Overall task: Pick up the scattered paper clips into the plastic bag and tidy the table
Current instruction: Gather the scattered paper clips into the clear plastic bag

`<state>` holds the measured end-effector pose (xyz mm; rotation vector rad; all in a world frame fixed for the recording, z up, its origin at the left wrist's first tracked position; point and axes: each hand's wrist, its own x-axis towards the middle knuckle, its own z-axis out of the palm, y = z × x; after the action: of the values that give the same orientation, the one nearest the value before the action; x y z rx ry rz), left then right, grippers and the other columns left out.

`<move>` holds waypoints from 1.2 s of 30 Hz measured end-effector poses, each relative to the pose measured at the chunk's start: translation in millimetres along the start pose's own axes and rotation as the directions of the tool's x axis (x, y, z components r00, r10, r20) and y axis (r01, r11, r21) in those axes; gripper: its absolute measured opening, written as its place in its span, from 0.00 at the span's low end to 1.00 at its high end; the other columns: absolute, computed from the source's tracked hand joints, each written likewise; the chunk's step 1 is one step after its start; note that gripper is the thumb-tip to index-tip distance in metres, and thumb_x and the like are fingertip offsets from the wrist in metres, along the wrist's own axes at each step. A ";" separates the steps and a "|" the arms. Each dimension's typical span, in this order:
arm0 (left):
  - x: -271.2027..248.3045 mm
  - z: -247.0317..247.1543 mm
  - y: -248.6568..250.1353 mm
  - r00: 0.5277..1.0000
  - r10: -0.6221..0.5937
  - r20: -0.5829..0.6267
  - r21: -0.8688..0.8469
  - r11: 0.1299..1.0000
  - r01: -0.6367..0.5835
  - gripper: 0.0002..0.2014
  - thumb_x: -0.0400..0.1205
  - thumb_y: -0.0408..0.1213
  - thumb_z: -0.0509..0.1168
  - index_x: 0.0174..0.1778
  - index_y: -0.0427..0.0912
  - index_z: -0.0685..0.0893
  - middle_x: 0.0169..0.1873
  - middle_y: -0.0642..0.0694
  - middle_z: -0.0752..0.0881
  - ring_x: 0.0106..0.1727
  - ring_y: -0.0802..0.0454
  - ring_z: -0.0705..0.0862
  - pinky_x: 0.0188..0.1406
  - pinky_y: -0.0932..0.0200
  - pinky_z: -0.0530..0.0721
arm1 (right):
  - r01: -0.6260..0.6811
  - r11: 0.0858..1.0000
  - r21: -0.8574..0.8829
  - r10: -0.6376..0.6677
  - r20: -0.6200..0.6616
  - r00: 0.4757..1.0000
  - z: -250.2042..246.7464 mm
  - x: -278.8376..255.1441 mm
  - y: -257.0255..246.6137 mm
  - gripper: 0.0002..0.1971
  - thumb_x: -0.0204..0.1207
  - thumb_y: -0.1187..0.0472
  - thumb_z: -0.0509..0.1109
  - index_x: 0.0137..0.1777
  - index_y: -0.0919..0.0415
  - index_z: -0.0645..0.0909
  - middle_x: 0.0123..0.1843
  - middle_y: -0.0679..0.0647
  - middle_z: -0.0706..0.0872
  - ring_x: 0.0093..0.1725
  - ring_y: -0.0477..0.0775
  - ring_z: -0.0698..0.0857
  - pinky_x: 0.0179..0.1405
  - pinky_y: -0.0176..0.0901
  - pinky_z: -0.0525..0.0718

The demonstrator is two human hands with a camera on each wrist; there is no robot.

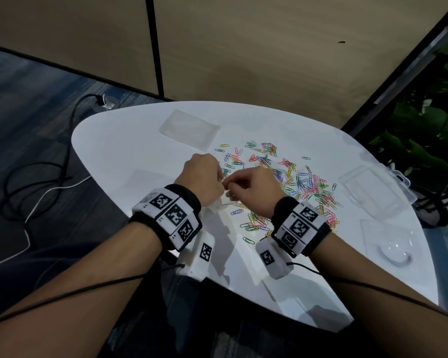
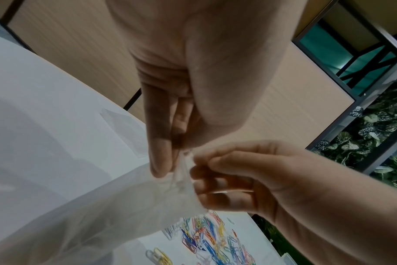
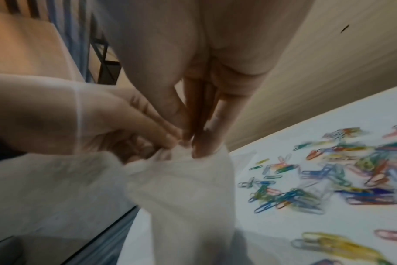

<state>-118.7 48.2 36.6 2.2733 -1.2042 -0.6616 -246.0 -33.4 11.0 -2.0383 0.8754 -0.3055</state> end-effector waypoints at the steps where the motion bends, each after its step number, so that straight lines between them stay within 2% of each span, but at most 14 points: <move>1: -0.2 -1.7 -1.2 1.000 -0.002 -0.011 0.000 1.000 0.002 0.12 0.75 0.30 0.65 0.46 0.43 0.93 0.46 0.43 0.90 0.50 0.43 0.87 0.49 0.57 0.86 | -0.023 0.996 0.083 0.027 -0.059 0.998 -5.1 2.5 4.0 0.12 0.74 0.71 0.65 0.44 0.60 0.91 0.38 0.56 0.92 0.37 0.54 0.92 0.43 0.46 0.92; 3: -0.1 -4.8 -3.4 1.000 -0.008 -0.011 -0.005 1.000 0.008 0.13 0.75 0.28 0.63 0.44 0.41 0.93 0.43 0.42 0.90 0.49 0.42 0.87 0.47 0.57 0.86 | -0.077 0.991 0.108 0.094 -0.164 0.982 -13.4 7.9 20.4 0.14 0.75 0.73 0.64 0.45 0.60 0.91 0.41 0.56 0.92 0.40 0.58 0.92 0.46 0.50 0.92; 4: -0.3 -6.4 -4.4 1.000 -0.013 0.000 -0.009 1.000 0.013 0.13 0.75 0.28 0.62 0.43 0.40 0.93 0.41 0.41 0.90 0.47 0.42 0.88 0.47 0.57 0.87 | -0.113 0.993 0.021 0.115 -0.180 0.977 -16.3 10.4 32.7 0.15 0.76 0.72 0.64 0.47 0.58 0.91 0.45 0.55 0.93 0.43 0.57 0.91 0.49 0.49 0.91; 6: -1.9 -9.1 -6.0 1.000 -0.018 0.023 -0.004 1.000 0.018 0.13 0.75 0.27 0.62 0.43 0.40 0.92 0.36 0.41 0.89 0.45 0.43 0.90 0.48 0.56 0.88 | -0.159 0.947 -0.280 0.144 -0.074 0.987 -16.5 10.3 57.2 0.14 0.81 0.66 0.63 0.59 0.55 0.88 0.60 0.54 0.90 0.56 0.54 0.88 0.61 0.44 0.85; 9: -5.1 -12.3 -8.1 0.999 -0.012 0.036 0.025 1.000 0.011 0.13 0.74 0.27 0.63 0.44 0.40 0.93 0.35 0.42 0.89 0.44 0.43 0.89 0.44 0.56 0.88 | 0.025 0.837 -0.547 0.143 0.262 0.954 2.8 1.6 82.0 0.21 0.86 0.55 0.56 0.78 0.54 0.73 0.80 0.54 0.72 0.78 0.55 0.71 0.79 0.50 0.68; 12: -7.6 -17.3 -10.7 0.998 -0.022 0.056 0.044 0.999 0.019 0.14 0.73 0.26 0.63 0.45 0.41 0.93 0.29 0.46 0.83 0.45 0.42 0.89 0.43 0.56 0.87 | 0.298 0.667 -0.683 0.079 0.463 0.883 26.1 -12.1 94.1 0.30 0.85 0.48 0.55 0.84 0.57 0.57 0.86 0.59 0.58 0.82 0.62 0.62 0.80 0.60 0.66; 14: -8.4 -20.3 -14.1 0.998 -0.029 0.061 0.051 0.998 0.026 0.14 0.74 0.26 0.63 0.45 0.41 0.93 0.28 0.47 0.82 0.45 0.41 0.90 0.45 0.55 0.88 | 0.369 0.508 -0.778 0.122 0.489 0.864 30.5 -25.0 102.2 0.36 0.85 0.43 0.53 0.86 0.57 0.46 0.88 0.56 0.45 0.86 0.62 0.52 0.83 0.62 0.58; 17: -9.4 -23.4 -17.8 0.998 -0.031 0.062 0.053 0.998 0.028 0.13 0.74 0.26 0.63 0.44 0.40 0.93 0.32 0.43 0.86 0.44 0.40 0.90 0.47 0.51 0.91 | 0.347 0.403 -0.847 0.111 0.421 0.900 27.7 -45.5 117.6 0.33 0.86 0.44 0.49 0.86 0.51 0.42 0.88 0.50 0.41 0.87 0.63 0.47 0.80 0.74 0.51; 21: -8.5 -22.2 -14.7 0.997 -0.026 0.073 0.063 0.998 0.021 0.12 0.74 0.27 0.65 0.45 0.40 0.93 0.31 0.43 0.85 0.44 0.41 0.90 0.49 0.51 0.91 | 0.222 0.486 -0.845 0.163 0.337 0.927 25.6 -52.2 137.7 0.31 0.87 0.53 0.53 0.85 0.44 0.40 0.88 0.49 0.42 0.84 0.72 0.52 0.74 0.73 0.68; 24: -8.3 -17.0 -9.9 0.996 -0.017 0.091 0.065 0.998 0.012 0.12 0.74 0.26 0.64 0.45 0.39 0.92 0.33 0.42 0.87 0.43 0.41 0.91 0.50 0.51 0.90 | 0.208 0.504 -0.838 0.139 0.317 0.938 32.7 -47.1 148.6 0.40 0.78 0.67 0.67 0.84 0.53 0.48 0.87 0.57 0.54 0.81 0.73 0.64 0.65 0.61 0.83; 28: -7.9 -9.9 -5.7 0.994 -0.015 0.107 0.072 0.997 0.007 0.14 0.75 0.26 0.63 0.47 0.39 0.92 0.38 0.39 0.90 0.44 0.40 0.90 0.48 0.53 0.90 | 0.181 0.554 -0.813 0.058 0.254 0.965 33.8 -41.3 134.7 0.24 0.77 0.73 0.64 0.74 0.68 0.71 0.75 0.62 0.73 0.71 0.66 0.76 0.61 0.53 0.83; 31: -7.0 -6.6 -2.8 0.993 -0.018 0.113 0.076 0.997 0.010 0.14 0.76 0.27 0.62 0.49 0.41 0.91 0.37 0.42 0.87 0.47 0.40 0.90 0.51 0.53 0.89 | 0.163 0.562 -0.811 0.021 0.211 0.977 24.3 -30.7 124.1 0.13 0.78 0.72 0.65 0.60 0.68 0.84 0.59 0.61 0.82 0.58 0.61 0.82 0.54 0.49 0.81; 34: -6.2 -3.7 -2.0 0.994 -0.019 0.112 0.083 0.997 0.010 0.13 0.76 0.28 0.62 0.49 0.41 0.91 0.33 0.45 0.84 0.46 0.41 0.90 0.53 0.52 0.89 | -0.036 0.690 -0.723 0.101 0.047 0.994 7.8 -18.5 119.9 0.07 0.75 0.70 0.72 0.49 0.63 0.90 0.49 0.57 0.89 0.47 0.55 0.87 0.50 0.42 0.86; 36: -5.3 -2.8 -2.6 0.993 -0.025 0.113 0.092 0.996 0.014 0.13 0.76 0.28 0.62 0.48 0.41 0.91 0.31 0.46 0.83 0.46 0.41 0.90 0.54 0.51 0.90 | -0.262 0.826 -0.500 0.245 -0.100 0.964 -8.1 -13.1 116.3 0.07 0.75 0.67 0.73 0.44 0.61 0.92 0.42 0.54 0.93 0.40 0.51 0.88 0.47 0.39 0.88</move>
<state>-118.0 54.6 38.2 2.3525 -1.2914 -0.7682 -314.2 -72.9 -76.0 -2.3590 1.3447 0.0564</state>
